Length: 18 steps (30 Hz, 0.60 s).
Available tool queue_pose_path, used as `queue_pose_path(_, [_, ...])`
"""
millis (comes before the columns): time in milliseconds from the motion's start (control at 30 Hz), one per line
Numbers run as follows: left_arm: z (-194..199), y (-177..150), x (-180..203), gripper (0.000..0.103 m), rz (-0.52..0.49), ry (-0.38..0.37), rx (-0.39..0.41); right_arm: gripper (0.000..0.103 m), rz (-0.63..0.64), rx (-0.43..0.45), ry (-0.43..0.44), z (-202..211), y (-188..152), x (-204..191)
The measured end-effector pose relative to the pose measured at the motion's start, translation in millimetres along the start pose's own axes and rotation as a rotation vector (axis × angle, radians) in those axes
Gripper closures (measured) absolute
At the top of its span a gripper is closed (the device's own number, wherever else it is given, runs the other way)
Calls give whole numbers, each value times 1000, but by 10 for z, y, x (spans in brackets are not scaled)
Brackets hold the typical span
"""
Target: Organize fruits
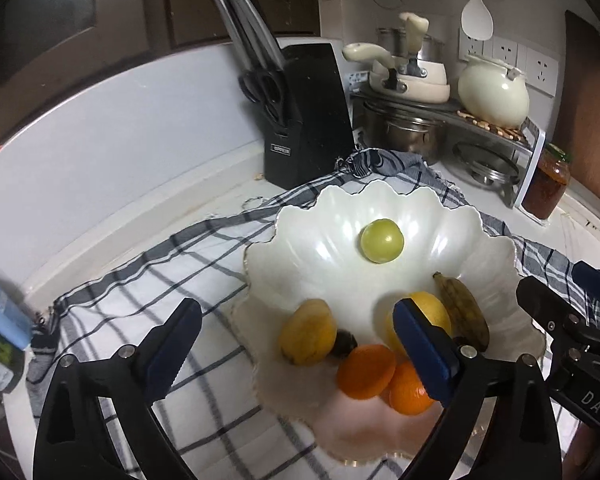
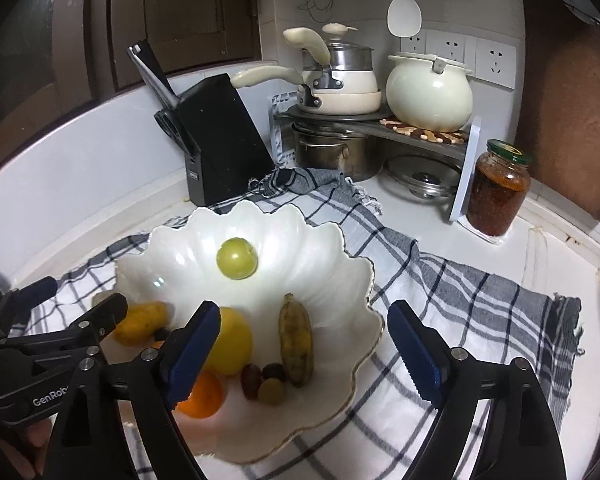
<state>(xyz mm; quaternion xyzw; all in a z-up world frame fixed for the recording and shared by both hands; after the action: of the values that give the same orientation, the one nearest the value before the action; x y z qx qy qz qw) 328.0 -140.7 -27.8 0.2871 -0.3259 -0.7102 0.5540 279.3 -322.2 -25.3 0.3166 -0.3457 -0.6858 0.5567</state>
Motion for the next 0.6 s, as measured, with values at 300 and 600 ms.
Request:
queue_pose_path(300, [406, -124, -68, 1, 27, 37, 18, 17, -2, 22, -24, 376, -92, -27])
queue_pose_path(600, [809, -255, -97, 1, 34, 47, 44, 17, -23, 41, -17, 728, -227, -3])
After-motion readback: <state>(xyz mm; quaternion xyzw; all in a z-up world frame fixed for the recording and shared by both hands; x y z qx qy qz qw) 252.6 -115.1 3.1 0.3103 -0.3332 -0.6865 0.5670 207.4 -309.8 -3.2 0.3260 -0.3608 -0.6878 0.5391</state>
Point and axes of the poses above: each gripper's, at about its wrist camera, not at the fingertips, and z roughly against the way its jaws point, x to its right, y to its top, the point moved 1 cm from there along -z, roughly the way its jaws point, and after that the axes turned 4 degrees about x, right-handed, at the moved point
